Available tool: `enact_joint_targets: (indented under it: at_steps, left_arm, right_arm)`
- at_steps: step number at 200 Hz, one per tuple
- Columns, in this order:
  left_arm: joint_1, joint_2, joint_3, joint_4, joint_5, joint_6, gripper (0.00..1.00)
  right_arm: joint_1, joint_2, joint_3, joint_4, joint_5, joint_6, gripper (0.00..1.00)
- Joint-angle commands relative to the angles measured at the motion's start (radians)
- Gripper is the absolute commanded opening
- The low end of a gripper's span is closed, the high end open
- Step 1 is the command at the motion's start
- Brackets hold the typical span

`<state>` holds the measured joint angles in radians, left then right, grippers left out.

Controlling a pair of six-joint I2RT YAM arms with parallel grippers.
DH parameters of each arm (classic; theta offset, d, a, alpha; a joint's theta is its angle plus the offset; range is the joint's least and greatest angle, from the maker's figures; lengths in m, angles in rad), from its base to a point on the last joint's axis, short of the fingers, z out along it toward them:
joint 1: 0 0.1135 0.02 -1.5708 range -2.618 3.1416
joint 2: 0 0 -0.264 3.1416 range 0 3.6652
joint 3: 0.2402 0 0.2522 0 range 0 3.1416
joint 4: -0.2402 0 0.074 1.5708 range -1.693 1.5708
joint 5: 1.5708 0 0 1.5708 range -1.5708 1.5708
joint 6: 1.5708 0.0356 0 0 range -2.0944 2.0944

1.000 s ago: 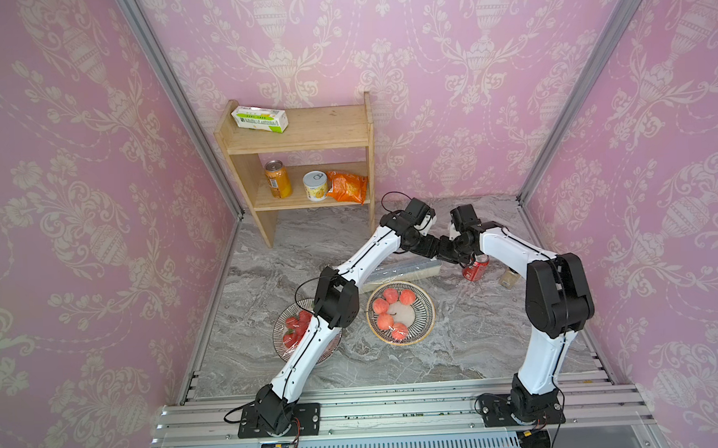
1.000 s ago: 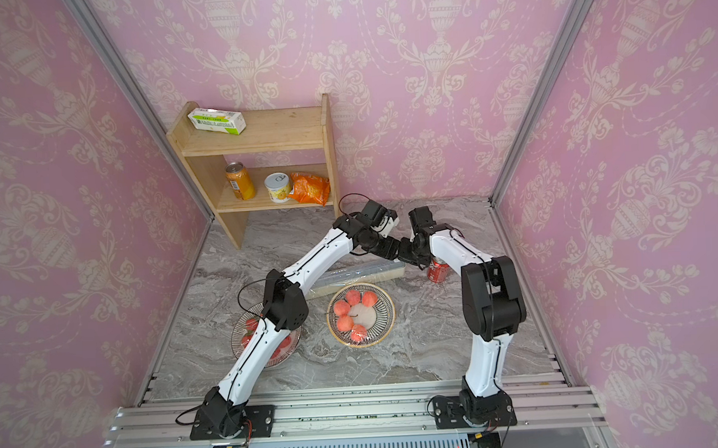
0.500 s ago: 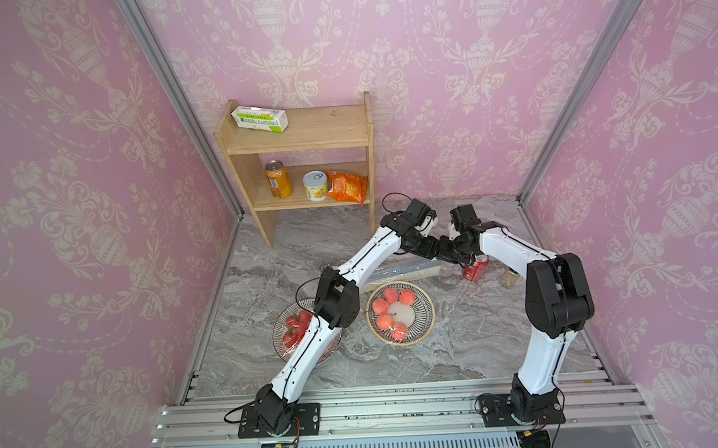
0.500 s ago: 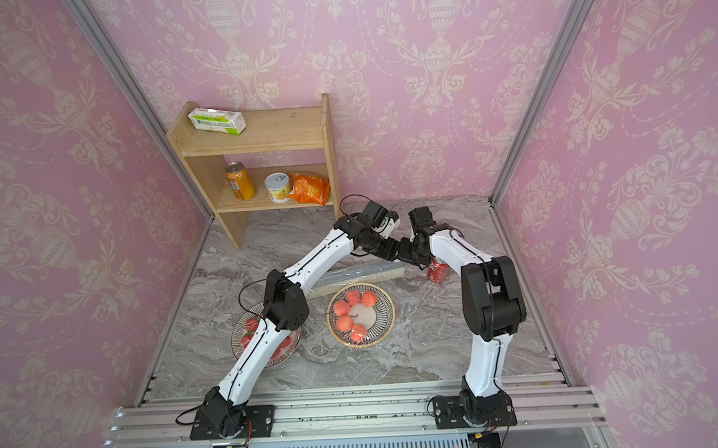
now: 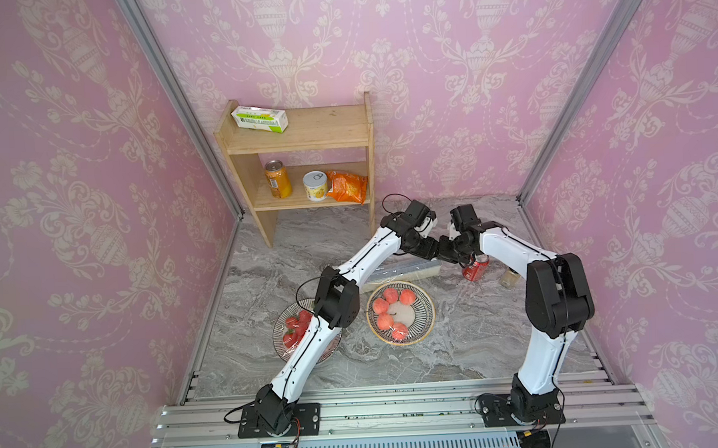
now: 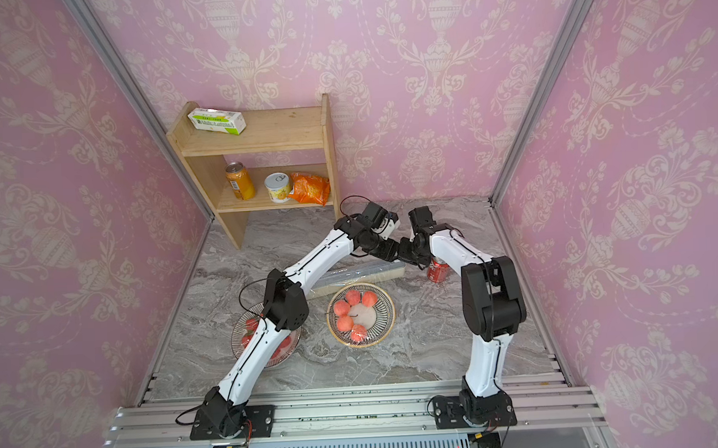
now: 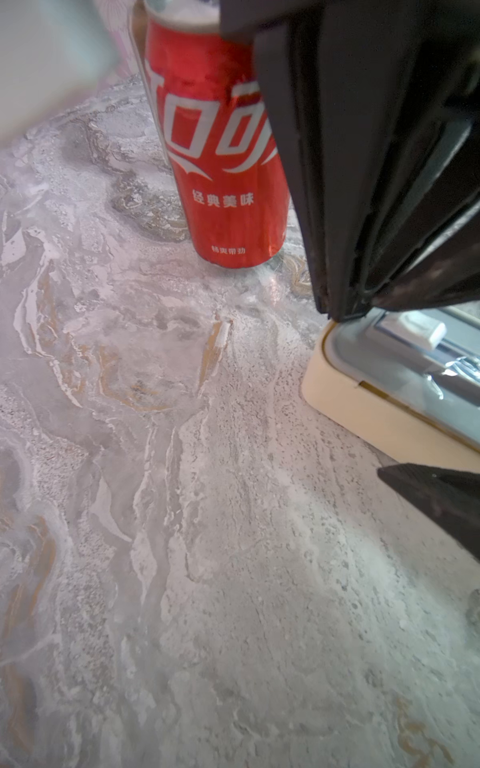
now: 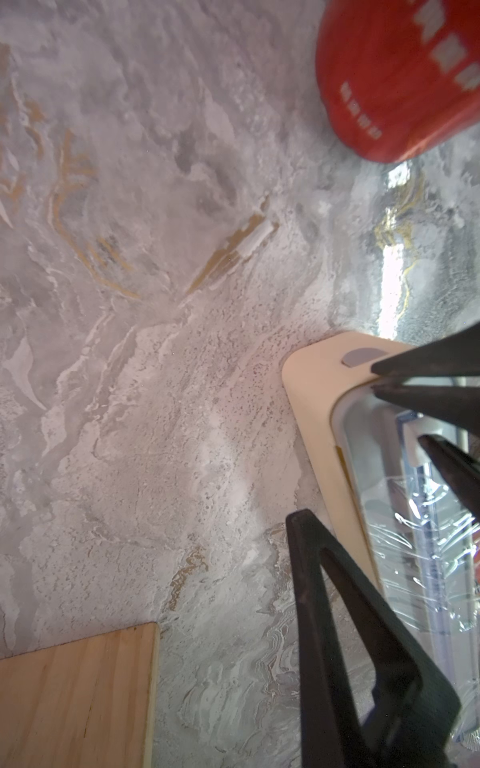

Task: Wrap the plate with plastic wrap
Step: Tear off the plastic wrap from the plastic wrap cutting box.

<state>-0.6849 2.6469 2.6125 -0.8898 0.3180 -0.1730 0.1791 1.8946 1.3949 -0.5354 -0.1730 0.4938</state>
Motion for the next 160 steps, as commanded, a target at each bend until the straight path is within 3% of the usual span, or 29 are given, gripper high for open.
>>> enact_joint_targets:
  at_steps: [1, 72, 160]
  left_arm:
    - [-0.015, 0.031, -0.025, -0.034, 0.037, 0.036, 0.57]
    - [-0.012, 0.026, -0.033, -0.079, -0.007, 0.07, 0.54]
    - [0.012, -0.011, -0.049, -0.033, 0.037, 0.059, 0.45]
  right_arm:
    - [-0.007, 0.043, -0.036, -0.065, 0.033, -0.006, 0.08]
    - [-0.011, 0.04, -0.042, -0.07, 0.039, -0.009, 0.08]
    - [-0.012, 0.041, -0.045, -0.073, 0.043, -0.011, 0.06]
